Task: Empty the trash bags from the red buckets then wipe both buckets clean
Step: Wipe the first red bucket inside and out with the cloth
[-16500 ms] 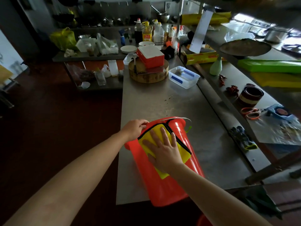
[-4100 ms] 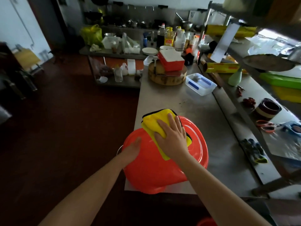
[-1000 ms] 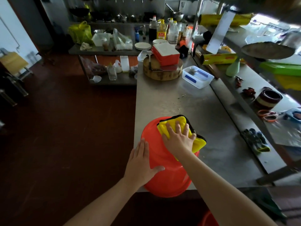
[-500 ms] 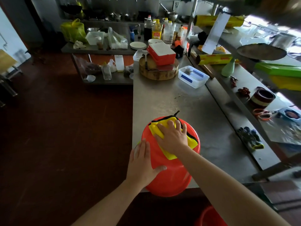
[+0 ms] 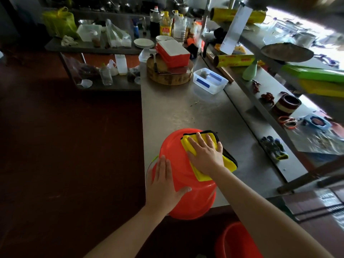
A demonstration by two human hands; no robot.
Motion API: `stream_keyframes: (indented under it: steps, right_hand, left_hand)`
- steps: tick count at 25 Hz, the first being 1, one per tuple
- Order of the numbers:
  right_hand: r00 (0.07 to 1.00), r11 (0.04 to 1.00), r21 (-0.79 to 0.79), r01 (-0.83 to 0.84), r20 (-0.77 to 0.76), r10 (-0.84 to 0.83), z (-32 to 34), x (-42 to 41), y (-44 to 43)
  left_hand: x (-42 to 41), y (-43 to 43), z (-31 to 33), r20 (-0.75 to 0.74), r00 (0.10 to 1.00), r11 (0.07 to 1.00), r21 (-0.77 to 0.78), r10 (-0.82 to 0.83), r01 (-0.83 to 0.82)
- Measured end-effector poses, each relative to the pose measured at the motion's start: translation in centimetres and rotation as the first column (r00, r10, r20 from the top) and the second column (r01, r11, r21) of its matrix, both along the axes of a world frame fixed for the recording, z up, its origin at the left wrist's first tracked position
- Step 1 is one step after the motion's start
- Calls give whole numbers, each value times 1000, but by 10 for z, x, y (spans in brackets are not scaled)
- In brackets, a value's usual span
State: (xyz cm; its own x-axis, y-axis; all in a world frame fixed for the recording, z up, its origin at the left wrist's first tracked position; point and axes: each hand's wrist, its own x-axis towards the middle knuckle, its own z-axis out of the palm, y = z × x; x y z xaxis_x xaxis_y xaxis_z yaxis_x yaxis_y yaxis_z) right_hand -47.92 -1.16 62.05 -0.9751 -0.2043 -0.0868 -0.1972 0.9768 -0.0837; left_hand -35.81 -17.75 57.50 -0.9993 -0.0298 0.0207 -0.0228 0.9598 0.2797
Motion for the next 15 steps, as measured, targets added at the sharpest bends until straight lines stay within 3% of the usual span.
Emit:
stream_keyframes:
  steps: [8,15]
  right_hand:
    - [997,997,-22,-70,36,70,-2,32,-47]
    - [991,993,6,115,72,-115,6,23,33]
  left_hand:
    - [2,2,4,-14,1000,998,-66,10,-11]
    - [1,7,1,4,1000,999,-42,29,-28]
